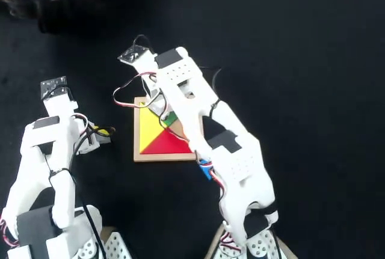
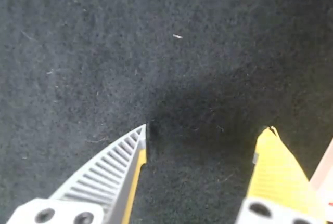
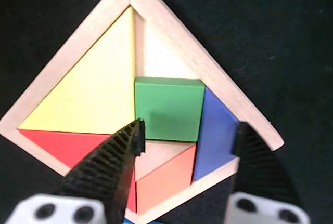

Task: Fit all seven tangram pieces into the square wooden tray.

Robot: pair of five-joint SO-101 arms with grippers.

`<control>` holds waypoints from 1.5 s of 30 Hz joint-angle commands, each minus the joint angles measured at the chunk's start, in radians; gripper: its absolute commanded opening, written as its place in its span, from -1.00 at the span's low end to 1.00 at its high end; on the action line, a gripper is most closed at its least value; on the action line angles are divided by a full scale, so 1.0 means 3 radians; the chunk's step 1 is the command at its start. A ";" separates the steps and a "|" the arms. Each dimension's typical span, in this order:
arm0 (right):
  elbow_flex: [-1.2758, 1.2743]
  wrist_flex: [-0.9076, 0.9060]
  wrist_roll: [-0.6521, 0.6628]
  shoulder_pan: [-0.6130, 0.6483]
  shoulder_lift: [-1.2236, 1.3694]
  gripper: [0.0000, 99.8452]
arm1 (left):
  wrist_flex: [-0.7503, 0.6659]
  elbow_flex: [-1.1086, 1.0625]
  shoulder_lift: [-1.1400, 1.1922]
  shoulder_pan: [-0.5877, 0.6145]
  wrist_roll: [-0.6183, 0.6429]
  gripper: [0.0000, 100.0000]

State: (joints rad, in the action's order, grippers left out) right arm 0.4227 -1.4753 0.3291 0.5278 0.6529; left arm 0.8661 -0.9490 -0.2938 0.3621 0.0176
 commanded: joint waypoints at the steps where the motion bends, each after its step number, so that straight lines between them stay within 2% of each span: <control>1: 0.0289 0.0015 0.0000 -0.0056 -0.0069 -0.77 | 0.0010 0.0171 0.0005 0.0028 -0.0005 -0.36; 4: 0.0453 0.0087 0.0000 -0.0072 -0.0003 -0.99 | 0.0010 0.0171 0.0005 0.0028 0.0000 -0.36; 14: 0.1225 0.0015 0.0000 -0.0005 0.0678 -0.98 | 0.0010 0.0171 0.0005 0.0033 0.0000 -0.36; 24: 0.2248 -0.0798 0.0000 -0.0005 0.1251 -0.98 | 0.0010 0.0176 0.0005 0.0033 -0.0005 -0.36; 28: 0.2703 -0.0972 0.0000 -0.0005 0.1240 -0.98 | 0.0010 0.0176 0.0005 0.0028 -0.0005 -0.36; 32: 0.2938 -0.0977 0.0061 -0.0020 0.0744 -0.98 | 0.0010 0.0171 0.0005 0.0033 -0.0005 -0.36; 36: 0.2156 -0.0977 0.0394 -0.0020 -0.0003 -0.97 | 0.0010 0.0171 0.0005 0.0033 -0.0005 -0.36; 41: 0.0161 -0.0967 0.0962 -0.0133 -0.1046 -0.97 | 0.0010 0.0171 0.0005 0.0028 0.0000 -0.36; 45: -0.1409 -0.0757 0.1718 -0.0312 -0.2079 -0.98 | 0.0010 0.0171 0.0005 0.0018 -0.0005 -0.36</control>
State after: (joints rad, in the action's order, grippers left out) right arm 0.3644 -1.7300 0.6928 0.4925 0.2969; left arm 0.8661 -0.9490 -0.2938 0.3621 0.0176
